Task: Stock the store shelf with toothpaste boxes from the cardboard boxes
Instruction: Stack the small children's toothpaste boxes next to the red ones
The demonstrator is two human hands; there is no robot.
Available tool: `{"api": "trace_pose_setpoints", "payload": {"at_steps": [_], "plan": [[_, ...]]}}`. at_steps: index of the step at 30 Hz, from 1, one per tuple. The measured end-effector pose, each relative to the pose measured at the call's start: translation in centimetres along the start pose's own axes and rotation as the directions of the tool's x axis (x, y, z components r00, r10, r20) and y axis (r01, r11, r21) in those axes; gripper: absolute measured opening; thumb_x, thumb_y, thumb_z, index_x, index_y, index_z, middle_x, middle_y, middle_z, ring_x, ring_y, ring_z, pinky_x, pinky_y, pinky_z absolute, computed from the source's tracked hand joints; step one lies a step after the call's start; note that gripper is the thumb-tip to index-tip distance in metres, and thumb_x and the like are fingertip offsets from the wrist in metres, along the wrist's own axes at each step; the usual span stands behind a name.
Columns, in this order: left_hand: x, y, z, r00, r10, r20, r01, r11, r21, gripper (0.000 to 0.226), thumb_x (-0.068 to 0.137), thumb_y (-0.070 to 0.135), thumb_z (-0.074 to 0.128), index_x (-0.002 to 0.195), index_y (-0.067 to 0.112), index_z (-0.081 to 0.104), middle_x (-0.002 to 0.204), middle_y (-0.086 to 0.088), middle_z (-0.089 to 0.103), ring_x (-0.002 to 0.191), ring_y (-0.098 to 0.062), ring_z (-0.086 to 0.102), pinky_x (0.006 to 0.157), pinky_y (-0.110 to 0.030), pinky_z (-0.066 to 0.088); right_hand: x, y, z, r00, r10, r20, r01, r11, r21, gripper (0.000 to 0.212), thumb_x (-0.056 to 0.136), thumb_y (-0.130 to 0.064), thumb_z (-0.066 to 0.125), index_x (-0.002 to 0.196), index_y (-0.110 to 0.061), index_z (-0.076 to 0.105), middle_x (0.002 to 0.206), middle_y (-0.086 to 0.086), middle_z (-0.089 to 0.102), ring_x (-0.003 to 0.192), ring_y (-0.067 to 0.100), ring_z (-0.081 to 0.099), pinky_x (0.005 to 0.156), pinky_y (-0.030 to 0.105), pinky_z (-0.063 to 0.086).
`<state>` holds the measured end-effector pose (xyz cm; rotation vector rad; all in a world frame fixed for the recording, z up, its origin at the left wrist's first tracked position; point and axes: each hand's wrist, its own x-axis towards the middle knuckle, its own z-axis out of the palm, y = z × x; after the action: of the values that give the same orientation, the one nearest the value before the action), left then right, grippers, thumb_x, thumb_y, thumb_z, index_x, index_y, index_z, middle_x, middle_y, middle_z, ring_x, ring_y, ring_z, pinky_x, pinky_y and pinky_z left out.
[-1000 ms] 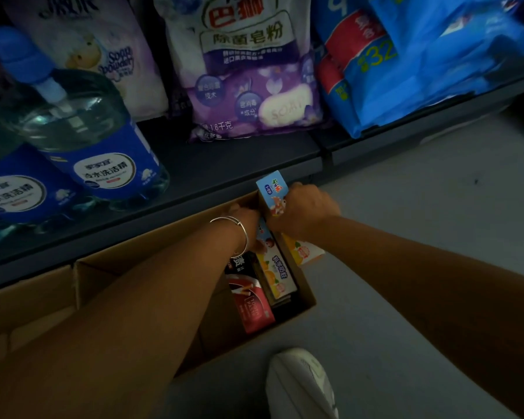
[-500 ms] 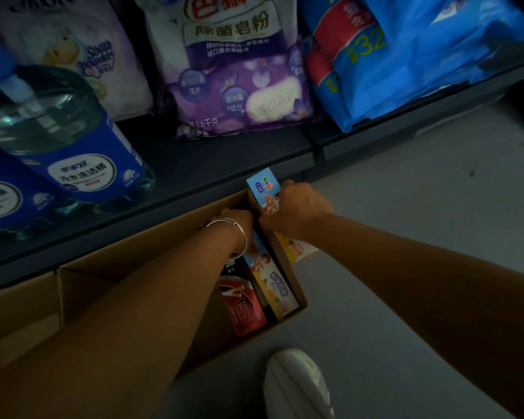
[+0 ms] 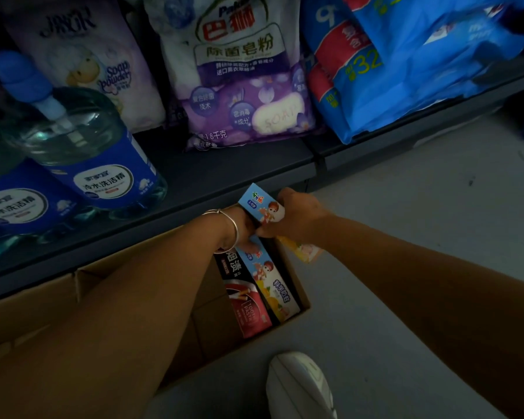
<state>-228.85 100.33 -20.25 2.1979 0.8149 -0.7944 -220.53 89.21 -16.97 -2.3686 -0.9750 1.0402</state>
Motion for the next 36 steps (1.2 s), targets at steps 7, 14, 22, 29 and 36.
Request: {"api": "trace_pose_setpoints", "payload": {"at_steps": [7, 14, 22, 29, 36], "plan": [[-3.0, -0.6, -2.3, 0.999, -0.032, -0.006, 0.031, 0.994, -0.109, 0.043, 0.081, 0.012, 0.070, 0.121, 0.008, 0.058, 0.121, -0.010, 0.059, 0.108, -0.027, 0.061, 0.089, -0.036, 0.054, -1.6, -2.0, -1.5, 0.997, -0.065, -0.042, 0.070, 0.989, 0.128, 0.058, 0.077, -0.033, 0.074, 0.126, -0.017, 0.049, 0.121, 0.002, 0.058, 0.097, 0.012, 0.054, 0.076, 0.025, 0.042], [-9.1, 0.2, -6.5, 0.995, 0.018, -0.096, -0.047, 0.950, -0.309, 0.044, 0.079, -0.001, 0.068, 0.119, 0.010, 0.056, 0.106, 0.001, 0.059, 0.102, -0.021, 0.057, 0.068, -0.023, 0.052, -4.6, -6.7, -4.7, 0.971, -0.213, -0.110, 0.226, 0.965, 0.134, 0.044, 0.088, -0.026, 0.064, 0.127, -0.009, 0.055, 0.125, 0.008, 0.058, 0.112, 0.022, 0.056, 0.086, 0.028, 0.045], [-17.4, 1.8, -10.7, 0.973, 0.024, -0.228, -0.106, 0.929, -0.355, 0.030, 0.079, -0.004, 0.068, 0.104, 0.008, 0.058, 0.085, 0.001, 0.059, 0.079, -0.015, 0.060, 0.051, -0.014, 0.053, -9.9, -12.7, -9.6, 0.929, -0.351, -0.118, 0.332, 0.930, -0.156, 0.042, 0.097, -0.020, 0.048, 0.138, -0.013, 0.047, 0.136, 0.011, 0.050, 0.123, 0.026, 0.048, 0.097, 0.030, 0.039], [-25.1, 3.6, -13.9, 0.931, 0.047, -0.363, -0.186, 0.914, -0.359, 0.022, 0.081, -0.003, 0.067, 0.096, 0.010, 0.057, 0.086, -0.002, 0.060, 0.068, -0.011, 0.058, 0.044, -0.011, 0.048, -14.6, -16.5, -14.3, 0.894, -0.410, -0.181, 0.363, 0.900, -0.243, 0.039, 0.096, -0.021, 0.050, 0.131, -0.004, 0.053, 0.120, 0.011, 0.057, 0.104, 0.023, 0.055, 0.084, 0.031, 0.044], [-30.6, 4.7, -17.0, 0.897, 0.104, -0.430, -0.283, 0.883, -0.376, 0.018, 0.083, -0.007, 0.062, 0.087, 0.010, 0.055, 0.081, -0.005, 0.065, 0.052, -0.005, 0.066, 0.046, -0.014, 0.050, -17.4, -19.3, -18.3, 0.822, -0.497, -0.277, 0.419, 0.858, -0.298, 0.039, 0.095, -0.027, 0.053, 0.125, -0.004, 0.058, 0.107, 0.007, 0.056, 0.092, 0.016, 0.045, 0.084, 0.028, 0.040]]}}
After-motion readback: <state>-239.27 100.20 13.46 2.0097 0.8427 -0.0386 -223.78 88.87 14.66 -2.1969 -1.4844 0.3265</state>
